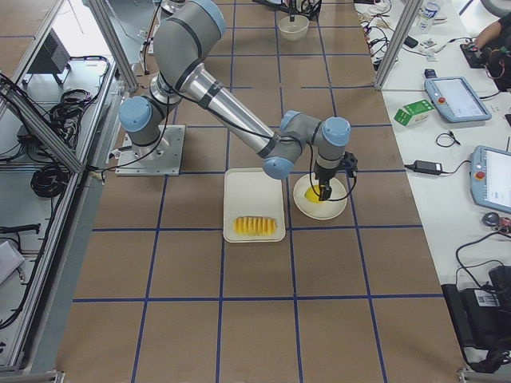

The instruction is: Place bowl and put lemon in it

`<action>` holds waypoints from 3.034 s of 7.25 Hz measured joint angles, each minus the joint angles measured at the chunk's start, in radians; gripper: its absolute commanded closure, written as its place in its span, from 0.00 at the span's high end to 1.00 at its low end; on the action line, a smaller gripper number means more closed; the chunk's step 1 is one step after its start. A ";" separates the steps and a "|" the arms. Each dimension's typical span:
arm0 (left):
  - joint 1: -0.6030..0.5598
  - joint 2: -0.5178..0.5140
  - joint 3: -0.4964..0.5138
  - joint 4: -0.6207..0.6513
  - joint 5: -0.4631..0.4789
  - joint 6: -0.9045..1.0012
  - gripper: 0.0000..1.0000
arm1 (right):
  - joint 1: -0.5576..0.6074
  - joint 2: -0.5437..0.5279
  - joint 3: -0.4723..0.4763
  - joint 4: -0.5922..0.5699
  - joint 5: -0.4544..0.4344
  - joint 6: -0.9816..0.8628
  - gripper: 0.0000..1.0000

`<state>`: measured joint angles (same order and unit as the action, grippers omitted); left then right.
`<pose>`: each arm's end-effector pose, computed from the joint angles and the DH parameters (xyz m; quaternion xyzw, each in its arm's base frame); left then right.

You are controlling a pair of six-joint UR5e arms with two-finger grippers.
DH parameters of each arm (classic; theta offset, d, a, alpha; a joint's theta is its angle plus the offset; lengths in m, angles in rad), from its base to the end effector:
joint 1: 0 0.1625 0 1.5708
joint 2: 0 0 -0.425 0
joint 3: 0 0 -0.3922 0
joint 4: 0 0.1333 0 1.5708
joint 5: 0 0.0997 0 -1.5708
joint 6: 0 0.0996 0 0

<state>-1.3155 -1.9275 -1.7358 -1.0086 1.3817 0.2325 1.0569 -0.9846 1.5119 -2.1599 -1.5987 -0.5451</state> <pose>0.0024 -0.6112 0.2716 0.0094 -0.9953 0.0423 0.0867 -0.2205 -0.6561 0.2260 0.0152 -0.9993 0.0196 0.0276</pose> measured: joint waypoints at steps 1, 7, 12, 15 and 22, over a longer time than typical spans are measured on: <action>-0.067 0.005 -0.001 0.003 -0.034 -0.063 0.00 | 0.000 0.011 0.000 -0.002 0.000 0.000 1.00; -0.455 -0.035 -0.044 0.135 0.057 -0.507 0.00 | -0.002 0.014 -0.003 0.011 -0.010 0.038 0.00; -0.467 -0.059 -0.084 0.175 -0.005 -0.537 1.00 | 0.026 -0.128 -0.018 0.175 0.005 0.104 0.00; -0.385 0.004 -0.054 0.155 -0.018 -0.475 1.00 | 0.167 -0.232 -0.024 0.290 0.043 0.274 0.00; -0.286 0.251 0.250 -0.520 0.235 -0.339 1.00 | 0.678 -0.275 -0.014 0.323 0.115 0.860 0.00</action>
<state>-1.6014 -1.6769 -1.4861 -1.5287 1.6168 -0.1066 1.7353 -1.2596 1.4978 -1.8370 -1.4841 0.3152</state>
